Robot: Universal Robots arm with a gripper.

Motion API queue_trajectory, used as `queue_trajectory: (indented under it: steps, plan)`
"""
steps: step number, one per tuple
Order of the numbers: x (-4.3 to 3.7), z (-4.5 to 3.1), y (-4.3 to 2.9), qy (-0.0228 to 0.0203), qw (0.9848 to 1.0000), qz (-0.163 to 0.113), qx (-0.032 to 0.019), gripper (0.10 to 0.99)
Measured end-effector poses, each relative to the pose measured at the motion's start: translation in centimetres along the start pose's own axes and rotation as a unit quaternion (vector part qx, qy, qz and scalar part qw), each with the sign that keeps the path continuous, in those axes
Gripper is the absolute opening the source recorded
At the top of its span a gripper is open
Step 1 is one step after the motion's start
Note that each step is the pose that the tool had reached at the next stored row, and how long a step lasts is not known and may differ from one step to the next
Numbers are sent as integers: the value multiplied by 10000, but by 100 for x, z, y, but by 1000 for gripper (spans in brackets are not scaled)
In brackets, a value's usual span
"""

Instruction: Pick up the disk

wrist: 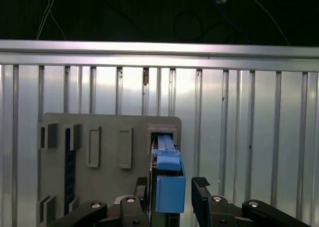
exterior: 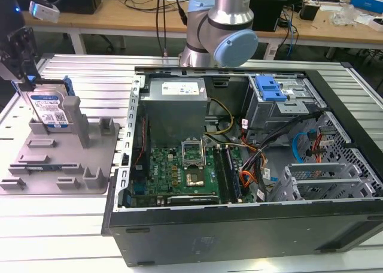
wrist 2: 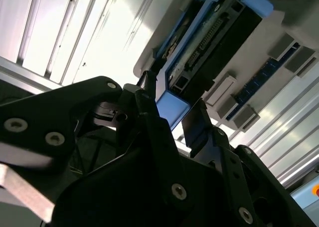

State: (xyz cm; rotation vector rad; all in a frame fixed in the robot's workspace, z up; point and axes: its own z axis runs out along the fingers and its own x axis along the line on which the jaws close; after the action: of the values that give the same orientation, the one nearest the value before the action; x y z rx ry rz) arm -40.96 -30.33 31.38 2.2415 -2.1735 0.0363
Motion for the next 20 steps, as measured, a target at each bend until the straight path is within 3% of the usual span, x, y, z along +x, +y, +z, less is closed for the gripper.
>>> queue_trajectory:
  steps: [12, 20]
  plan:
    - [-4, 133, 4, 0, 10000, -6, 0, 482]
    - [1, 167, 4, 0, 10000, 54, -2, 482]
